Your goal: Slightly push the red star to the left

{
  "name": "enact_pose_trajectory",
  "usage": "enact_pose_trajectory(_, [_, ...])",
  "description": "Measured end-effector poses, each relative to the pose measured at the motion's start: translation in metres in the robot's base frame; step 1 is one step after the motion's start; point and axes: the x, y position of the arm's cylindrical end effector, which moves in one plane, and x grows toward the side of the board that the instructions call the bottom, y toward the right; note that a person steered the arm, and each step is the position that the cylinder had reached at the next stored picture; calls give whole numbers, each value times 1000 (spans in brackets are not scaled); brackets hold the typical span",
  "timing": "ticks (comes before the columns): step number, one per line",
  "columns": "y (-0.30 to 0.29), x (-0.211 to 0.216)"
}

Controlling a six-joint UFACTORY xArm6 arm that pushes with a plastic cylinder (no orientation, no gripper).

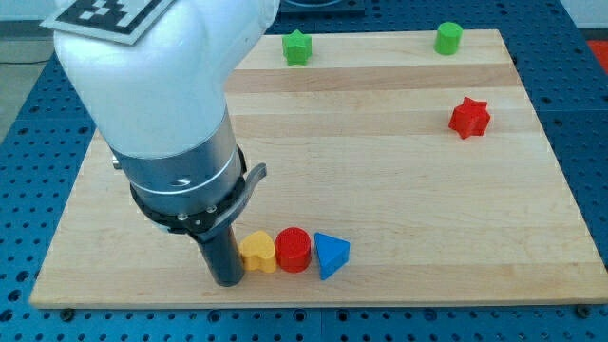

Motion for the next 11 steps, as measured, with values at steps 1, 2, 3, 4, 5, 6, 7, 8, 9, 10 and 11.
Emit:
enact_pose_trajectory(1, [0,0])
enact_pose_trajectory(2, [-30,-2])
enact_pose_trajectory(3, [-79,-17])
enact_pose_trajectory(4, [-95,-57])
enact_pose_trajectory(5, [-79,-102])
enact_pose_trajectory(6, [6,-133])
enact_pose_trajectory(7, [120,-136])
enact_pose_trajectory(8, [237,-136])
enact_pose_trajectory(9, [341,-141])
enact_pose_trajectory(10, [372,-177])
enact_pose_trajectory(11, [353,-200])
